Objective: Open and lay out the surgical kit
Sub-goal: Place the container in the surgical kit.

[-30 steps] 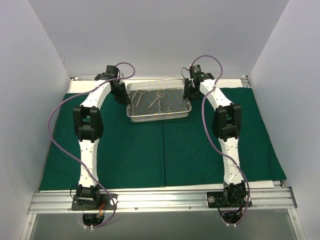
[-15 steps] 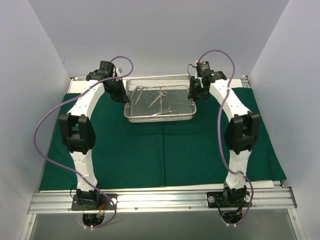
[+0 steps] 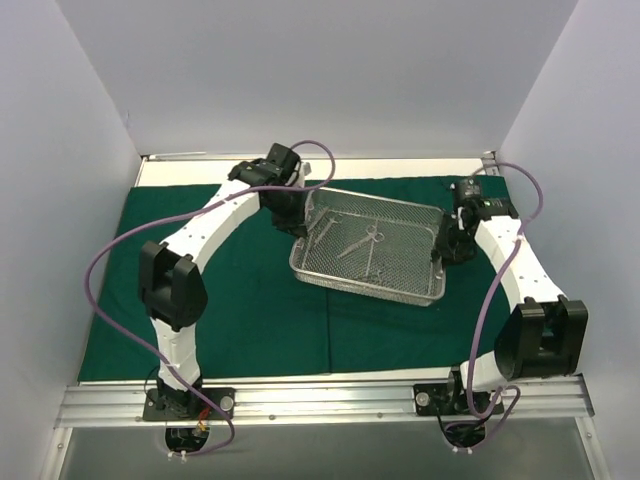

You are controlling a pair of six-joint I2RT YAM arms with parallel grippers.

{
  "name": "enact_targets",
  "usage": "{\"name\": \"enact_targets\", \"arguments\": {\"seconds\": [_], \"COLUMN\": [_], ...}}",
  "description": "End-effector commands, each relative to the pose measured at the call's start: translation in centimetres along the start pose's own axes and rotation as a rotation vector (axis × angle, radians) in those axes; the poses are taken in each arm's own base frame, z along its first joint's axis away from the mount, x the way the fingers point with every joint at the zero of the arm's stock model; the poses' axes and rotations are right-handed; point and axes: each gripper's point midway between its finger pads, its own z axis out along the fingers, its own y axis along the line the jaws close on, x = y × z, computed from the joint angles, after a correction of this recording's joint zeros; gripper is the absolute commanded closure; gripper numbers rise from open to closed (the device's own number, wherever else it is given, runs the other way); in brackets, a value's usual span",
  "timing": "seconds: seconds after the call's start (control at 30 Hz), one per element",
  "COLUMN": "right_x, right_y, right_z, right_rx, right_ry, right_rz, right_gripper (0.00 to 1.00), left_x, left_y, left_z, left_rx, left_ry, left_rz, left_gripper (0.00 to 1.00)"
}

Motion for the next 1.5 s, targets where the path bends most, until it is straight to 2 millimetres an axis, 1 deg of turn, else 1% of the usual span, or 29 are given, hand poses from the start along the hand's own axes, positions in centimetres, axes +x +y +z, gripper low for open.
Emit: {"name": "enact_targets", "arguments": {"seconds": [0.0,0.03,0.1,0.13,0.2,0.37,0.43,0.47,0.5,0.53,0.6,0.63,0.7,0.73,0.77,0.8,0.83,0.87,0.9,0.93,1.0,1.03,1.07,1.1,1.13,1.17,1.3,1.43,1.47], "right_x": [1.3,1.8,2.0,2.0,2.1,2.6,1.9,1.1,0.1,-0.4,-2.2,-3.6,-5.5,-6.3,-8.3,-9.1,-9.6,-11.4,-12.0,-12.5,-14.1,-14.4,-15.0,-15.3,-15.5,-16.1,-16.8,-18.8,-19.2], "right_y": [-1.1,-1.8,-4.5,-5.1,-5.7,-5.8,-6.3,-6.8,-7.2,-7.7,-8.7,-9.2,-10.0,-11.0,-11.1,-11.4,-11.7,-11.9,-12.2,-12.5,-13.1,-13.3,-13.3,-13.5,-13.6,-13.5,-14.1,-14.6,-14.7], "right_z": [-1.3,-1.2,-1.3,-1.4,-1.6,-1.6,-1.3,-0.8,-0.9,-0.2,0.1,0.5,0.8,1.8,1.3,1.5,2.7,2.1,2.4,3.2,3.1,3.7,3.8,3.9,4.2,4.5,5.7,6.7,6.8], "right_rx": [-0.02,0.006,0.063,0.077,0.066,0.052,0.064,0.077,0.091,0.114,0.143,0.167,0.187,0.234,0.235,0.244,0.255,0.27,0.284,0.302,0.334,0.343,0.344,0.352,0.353,0.344,0.363,0.366,0.364], "right_ry": [-0.016,-0.008,-0.006,-0.007,-0.004,0.021,-0.001,-0.018,-0.04,-0.029,-0.063,-0.077,-0.094,-0.084,-0.127,-0.131,-0.109,-0.146,-0.153,-0.146,-0.183,-0.178,-0.199,-0.21,-0.216,-0.238,-0.229,-0.245,-0.252], "right_rz": [0.159,0.171,0.237,0.251,0.265,0.279,0.28,0.292,0.292,0.298,0.309,0.307,0.324,0.32,0.322,0.326,0.319,0.317,0.314,0.311,0.304,0.301,0.298,0.296,0.295,0.29,0.257,0.235,0.237], "right_gripper": [1.0,1.0,1.0,1.0,1.0,1.0,1.0,1.0,1.0,1.0,1.0,1.0,1.0,1.0,1.0,1.0,1.0,1.0,1.0,1.0,1.0,1.0,1.0,1.0,1.0,1.0,1.0,1.0,1.0], "left_x": [-1.0,-0.6,0.4,0.8,1.1,0.2,0.4,0.5,0.7,1.3,2.2,3.0,4.3,4.8,5.5,6.6,7.1,7.8,8.4,9.5,11.0,11.6,12.1,13.1,13.7,14.1,15.7,18.2,19.4], "left_y": [-8.4,-8.9,-9.6,-9.5,-9.7,-9.8,-10.3,-10.5,-10.8,-11.3,-11.7,-12.3,-12.3,-12.7,-13.3,-13.1,-13.1,-13.4,-13.7,-13.4,-14.2,-14.5,-14.9,-16.0,-16.6,-17.0,-18.2,-19.7,-20.4], "left_z": [-3.2,-2.9,-2.4,-1.8,-1.4,-0.2,0.1,0.1,0.1,0.1,0.2,0.0,0.3,-0.3,-0.3,-0.2,0.0,0.0,-0.1,0.5,1.0,1.2,1.3,1.1,1.0,1.1,0.3,0.1,0.1], "left_rx": [0.233,0.236,0.242,0.238,0.252,0.238,0.262,0.266,0.271,0.279,0.281,0.293,0.298,0.31,0.327,0.331,0.341,0.363,0.38,0.39,0.429,0.43,0.438,0.457,0.47,0.476,0.488,0.52,0.527], "left_ry": [-0.071,-0.061,-0.039,-0.019,-0.005,-0.009,0.002,-0.001,-0.004,0.005,0.022,0.032,0.058,0.055,0.056,0.07,0.081,0.095,0.104,0.134,0.178,0.197,0.206,0.212,0.208,0.198,0.194,0.234,0.241], "left_rz": [0.136,0.151,0.182,0.186,0.196,0.217,0.226,0.236,0.261,0.284,0.342,0.374,0.424,0.447,0.476,0.507,0.523,0.538,0.549,0.548,0.557,0.559,0.56,0.563,0.575,0.589,0.638,0.67,0.691], "left_gripper": [0.98,0.98,0.98,0.98,0.98,0.98,0.98,0.98,0.98,0.98,0.98,0.98,0.98,0.98,0.98,0.98,0.98,0.98,0.98,0.98,0.98,0.98,0.98,0.98,0.98,0.98,0.98,0.98,0.98]}}
